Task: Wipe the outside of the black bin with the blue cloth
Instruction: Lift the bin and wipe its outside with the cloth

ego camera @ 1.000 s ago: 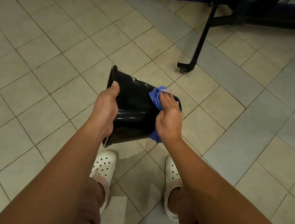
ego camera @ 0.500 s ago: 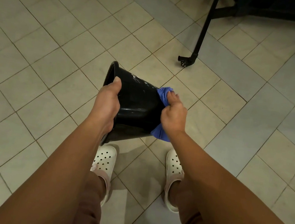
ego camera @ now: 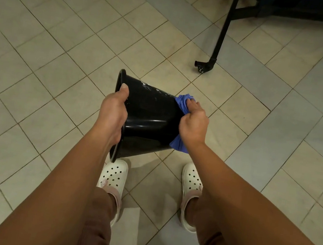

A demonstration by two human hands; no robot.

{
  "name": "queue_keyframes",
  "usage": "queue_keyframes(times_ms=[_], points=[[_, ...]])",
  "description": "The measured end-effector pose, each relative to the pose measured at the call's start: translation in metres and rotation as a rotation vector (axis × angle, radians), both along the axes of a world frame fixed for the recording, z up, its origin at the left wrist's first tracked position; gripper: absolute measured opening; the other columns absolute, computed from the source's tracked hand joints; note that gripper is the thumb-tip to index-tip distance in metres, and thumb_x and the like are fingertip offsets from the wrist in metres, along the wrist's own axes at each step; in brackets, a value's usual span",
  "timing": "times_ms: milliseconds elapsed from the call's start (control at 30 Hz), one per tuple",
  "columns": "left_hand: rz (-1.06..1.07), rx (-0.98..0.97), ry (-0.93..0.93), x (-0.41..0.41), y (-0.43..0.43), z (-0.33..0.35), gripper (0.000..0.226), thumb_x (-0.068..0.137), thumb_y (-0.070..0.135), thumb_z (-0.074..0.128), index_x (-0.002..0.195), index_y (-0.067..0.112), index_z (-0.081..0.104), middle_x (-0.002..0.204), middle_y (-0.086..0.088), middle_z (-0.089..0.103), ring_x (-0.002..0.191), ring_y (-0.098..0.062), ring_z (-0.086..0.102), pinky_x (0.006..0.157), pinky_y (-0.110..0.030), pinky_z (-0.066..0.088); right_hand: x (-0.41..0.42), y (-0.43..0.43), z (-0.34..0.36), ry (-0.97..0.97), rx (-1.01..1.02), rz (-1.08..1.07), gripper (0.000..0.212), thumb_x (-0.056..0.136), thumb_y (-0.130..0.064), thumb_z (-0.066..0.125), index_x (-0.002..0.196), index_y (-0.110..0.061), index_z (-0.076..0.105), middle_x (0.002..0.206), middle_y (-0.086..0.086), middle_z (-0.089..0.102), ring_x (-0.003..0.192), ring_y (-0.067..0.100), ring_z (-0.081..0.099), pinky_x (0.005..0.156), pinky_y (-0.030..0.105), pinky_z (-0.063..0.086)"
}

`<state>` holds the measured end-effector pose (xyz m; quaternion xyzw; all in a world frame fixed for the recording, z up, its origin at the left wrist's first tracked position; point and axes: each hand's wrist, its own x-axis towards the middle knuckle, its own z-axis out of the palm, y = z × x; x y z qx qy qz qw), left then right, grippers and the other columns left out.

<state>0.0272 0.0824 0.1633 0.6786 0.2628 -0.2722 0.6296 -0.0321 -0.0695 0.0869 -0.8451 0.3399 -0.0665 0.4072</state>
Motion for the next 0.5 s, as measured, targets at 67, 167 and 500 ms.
queue_keyframes(times_ms=[67, 167, 500], points=[[0.017, 0.002, 0.009, 0.003, 0.002, 0.0, 0.045, 0.099, 0.053, 0.045, 0.125, 0.019, 0.057, 0.116, -0.01, 0.068, 0.104, -0.036, 0.066, 0.094, -0.057, 0.051, -0.002, 0.01, 0.001, -0.035, -0.029, -0.005, 0.054, 0.084, 0.007, 0.038, 0.134, -0.007, 0.049, 0.142, 0.008, 0.046, 0.139, 0.026, 0.029, 0.118, 0.033, 0.018], [0.022, -0.028, 0.044, 0.005, 0.002, 0.001, 0.042, 0.1, 0.052, 0.044, 0.122, 0.018, 0.057, 0.11, -0.011, 0.07, 0.095, -0.035, 0.069, 0.087, -0.054, 0.055, -0.001, 0.024, 0.009, -0.099, -0.109, 0.09, 0.054, 0.081, 0.007, 0.041, 0.132, -0.005, 0.05, 0.14, 0.01, 0.047, 0.138, 0.025, 0.029, 0.117, 0.038, 0.018], [-0.061, -0.037, -0.024, -0.001, 0.0, -0.001, 0.051, 0.097, 0.057, 0.047, 0.126, 0.018, 0.058, 0.116, -0.008, 0.069, 0.106, -0.035, 0.067, 0.096, -0.056, 0.05, 0.004, -0.002, 0.015, 0.066, -0.065, 0.024, 0.051, 0.088, 0.003, 0.038, 0.134, -0.015, 0.049, 0.144, 0.001, 0.043, 0.14, 0.021, 0.026, 0.114, 0.055, 0.015]])
